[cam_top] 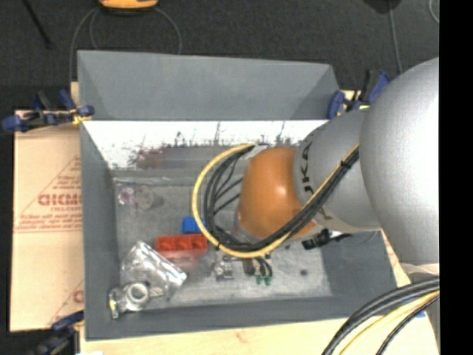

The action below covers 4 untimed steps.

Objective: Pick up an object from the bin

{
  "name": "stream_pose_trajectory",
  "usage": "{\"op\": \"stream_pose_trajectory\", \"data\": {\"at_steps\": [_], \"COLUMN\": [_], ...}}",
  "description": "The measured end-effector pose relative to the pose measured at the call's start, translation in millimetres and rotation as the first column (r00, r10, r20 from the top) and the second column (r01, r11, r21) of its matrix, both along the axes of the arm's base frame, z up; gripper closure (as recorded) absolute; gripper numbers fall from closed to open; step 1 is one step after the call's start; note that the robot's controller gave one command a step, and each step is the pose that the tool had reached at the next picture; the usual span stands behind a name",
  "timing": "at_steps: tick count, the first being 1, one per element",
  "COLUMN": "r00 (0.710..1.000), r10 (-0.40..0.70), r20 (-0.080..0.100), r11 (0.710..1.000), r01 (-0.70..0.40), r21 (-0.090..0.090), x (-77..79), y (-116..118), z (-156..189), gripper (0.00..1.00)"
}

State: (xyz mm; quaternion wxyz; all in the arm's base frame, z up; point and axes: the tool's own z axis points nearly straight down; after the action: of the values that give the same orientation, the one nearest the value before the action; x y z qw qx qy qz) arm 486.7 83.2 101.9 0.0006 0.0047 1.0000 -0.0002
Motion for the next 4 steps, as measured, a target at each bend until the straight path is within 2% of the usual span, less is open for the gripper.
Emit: {"op": "stream_pose_trajectory", "data": {"at_steps": [1, 2, 3, 4], "r00": [1.0, 0.982, 0.997, 0.997], "r10": [0.001, -0.188, 0.077, 0.081], "r20": [0.0, 0.008, 0.012, 0.004], "r11": [1.0, 0.982, 0.997, 0.997], "r01": [-0.001, 0.188, -0.077, -0.081], "r21": [-0.002, 0.003, 0.0, -0.002], "x": [0.1, 52.4, 56.7, 54.5], "y": [-1, 64, 89, 89], "z": [0, 9, -17, -18], "gripper": [0.0, 0.0, 0.0, 1.0]}}
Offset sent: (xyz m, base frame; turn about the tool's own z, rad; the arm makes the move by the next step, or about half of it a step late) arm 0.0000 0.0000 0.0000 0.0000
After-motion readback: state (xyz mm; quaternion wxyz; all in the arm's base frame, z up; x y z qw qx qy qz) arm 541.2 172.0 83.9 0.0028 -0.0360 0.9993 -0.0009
